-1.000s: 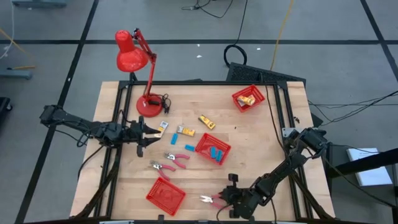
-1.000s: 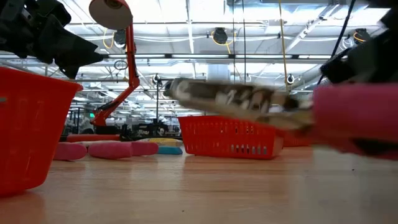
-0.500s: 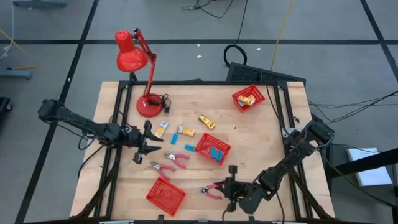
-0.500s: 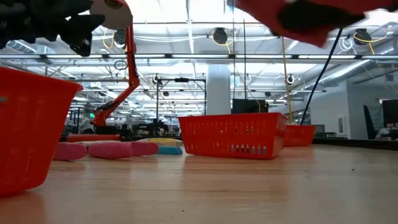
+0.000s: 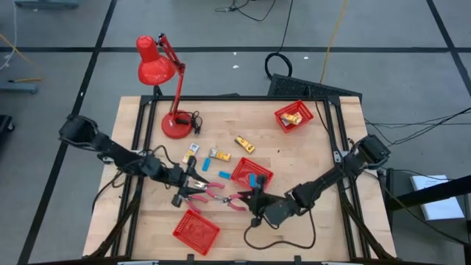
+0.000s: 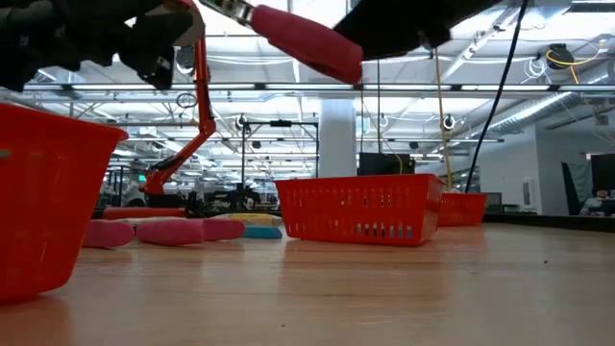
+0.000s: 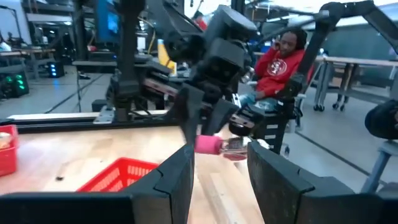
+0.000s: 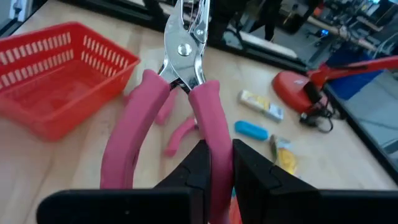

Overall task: Pick & Place School Supplies
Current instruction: Put the pink hole puncher into the bottom red bin

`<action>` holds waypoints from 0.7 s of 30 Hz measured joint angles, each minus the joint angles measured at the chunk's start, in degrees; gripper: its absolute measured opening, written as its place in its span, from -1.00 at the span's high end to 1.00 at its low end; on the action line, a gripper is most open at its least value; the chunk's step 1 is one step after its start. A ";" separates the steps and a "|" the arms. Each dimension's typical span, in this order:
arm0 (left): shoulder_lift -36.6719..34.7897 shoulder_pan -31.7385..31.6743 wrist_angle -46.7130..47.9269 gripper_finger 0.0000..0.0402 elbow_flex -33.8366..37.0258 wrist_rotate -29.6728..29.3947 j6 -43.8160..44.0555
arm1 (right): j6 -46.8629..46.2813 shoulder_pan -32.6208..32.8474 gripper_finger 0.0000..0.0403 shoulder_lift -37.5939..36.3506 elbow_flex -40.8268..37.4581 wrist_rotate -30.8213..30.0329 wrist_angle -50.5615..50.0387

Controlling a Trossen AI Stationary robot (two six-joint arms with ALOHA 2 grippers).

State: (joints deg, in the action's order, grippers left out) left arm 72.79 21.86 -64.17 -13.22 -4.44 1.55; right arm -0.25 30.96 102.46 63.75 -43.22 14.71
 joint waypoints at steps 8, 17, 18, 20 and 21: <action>10.49 -0.26 -0.01 0.24 -9.22 3.54 -2.24 | 0.93 -3.04 0.84 -0.01 0.00 4.22 0.87; 13.47 -2.02 0.36 0.24 -10.68 5.15 0.62 | 0.85 -3.34 0.84 -0.01 0.00 4.04 0.67; 13.49 -2.00 0.36 0.24 -10.68 4.73 0.71 | 0.55 -3.63 0.84 -0.01 0.00 3.86 0.69; 13.49 -1.86 -0.25 0.24 -10.68 4.04 0.46 | 0.08 -4.20 0.84 -0.01 0.00 2.55 0.25; 13.39 -1.87 -0.34 0.24 -10.66 3.30 0.28 | 0.09 -4.58 0.84 -0.01 0.00 2.00 -0.22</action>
State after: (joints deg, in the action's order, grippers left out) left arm 86.19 19.99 -64.51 -23.89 -1.13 1.83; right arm -0.16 26.38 102.45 63.75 -41.22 14.49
